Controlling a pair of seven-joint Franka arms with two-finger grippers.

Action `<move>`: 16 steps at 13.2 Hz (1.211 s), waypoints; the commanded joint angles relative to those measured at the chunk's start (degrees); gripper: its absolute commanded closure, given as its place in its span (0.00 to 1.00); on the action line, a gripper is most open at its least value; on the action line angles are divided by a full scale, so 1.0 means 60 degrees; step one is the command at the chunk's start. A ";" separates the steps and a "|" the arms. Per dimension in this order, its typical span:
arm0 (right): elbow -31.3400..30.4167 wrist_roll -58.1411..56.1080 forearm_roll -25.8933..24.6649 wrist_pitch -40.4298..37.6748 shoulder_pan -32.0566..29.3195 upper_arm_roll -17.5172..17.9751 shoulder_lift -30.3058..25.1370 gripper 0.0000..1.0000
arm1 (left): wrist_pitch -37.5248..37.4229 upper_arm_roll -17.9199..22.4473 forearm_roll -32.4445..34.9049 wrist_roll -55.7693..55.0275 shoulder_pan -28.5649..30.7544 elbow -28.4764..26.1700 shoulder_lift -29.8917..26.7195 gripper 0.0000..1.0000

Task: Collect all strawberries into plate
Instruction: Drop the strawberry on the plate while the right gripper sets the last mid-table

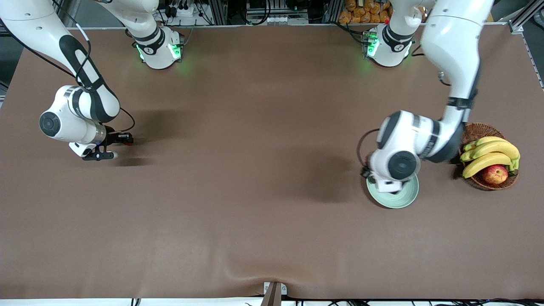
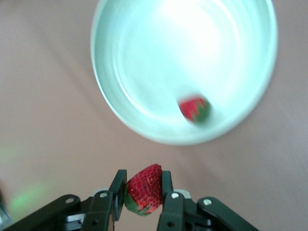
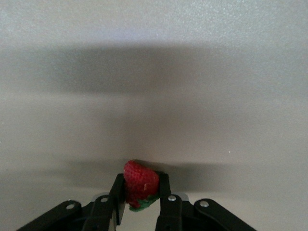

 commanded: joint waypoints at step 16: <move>0.6868 0.9978 0.3656 -0.3424 0.6405 0.0245 0.1792 1.00 | -0.0820 -0.1144 -0.0565 0.1005 0.0612 0.0201 -0.0778 0.00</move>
